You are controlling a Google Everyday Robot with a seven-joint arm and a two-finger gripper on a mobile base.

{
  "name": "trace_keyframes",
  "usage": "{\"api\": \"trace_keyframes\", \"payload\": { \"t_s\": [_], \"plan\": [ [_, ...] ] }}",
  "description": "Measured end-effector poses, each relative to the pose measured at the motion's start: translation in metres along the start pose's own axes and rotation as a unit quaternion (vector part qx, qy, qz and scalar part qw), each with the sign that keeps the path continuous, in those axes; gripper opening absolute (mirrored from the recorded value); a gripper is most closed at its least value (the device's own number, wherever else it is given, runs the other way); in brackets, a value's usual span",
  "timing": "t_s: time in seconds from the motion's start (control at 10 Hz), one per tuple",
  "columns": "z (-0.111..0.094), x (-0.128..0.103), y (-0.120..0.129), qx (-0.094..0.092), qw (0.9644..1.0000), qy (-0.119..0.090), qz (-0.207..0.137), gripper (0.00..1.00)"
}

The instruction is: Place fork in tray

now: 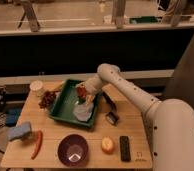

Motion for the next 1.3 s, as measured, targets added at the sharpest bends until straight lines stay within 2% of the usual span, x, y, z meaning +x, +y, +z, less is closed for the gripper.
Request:
{"api": "trace_keyframes", "payload": {
  "t_s": [0.3, 0.5, 0.7, 0.8, 0.9, 1.3],
  "plan": [
    [0.004, 0.000, -0.001, -0.008, 1.0000, 0.001, 0.001, 0.40],
    [0.007, 0.000, -0.001, -0.016, 0.9999, 0.003, 0.005, 0.33],
    [0.008, -0.001, -0.001, -0.025, 0.9996, 0.007, 0.007, 0.18],
    [0.008, -0.002, 0.000, -0.026, 0.9996, 0.008, 0.009, 0.06],
    [0.007, -0.002, 0.002, -0.026, 0.9995, 0.009, 0.012, 0.01],
    [0.002, -0.003, 0.009, -0.013, 0.9997, 0.009, 0.020, 0.00]
  ]
}}
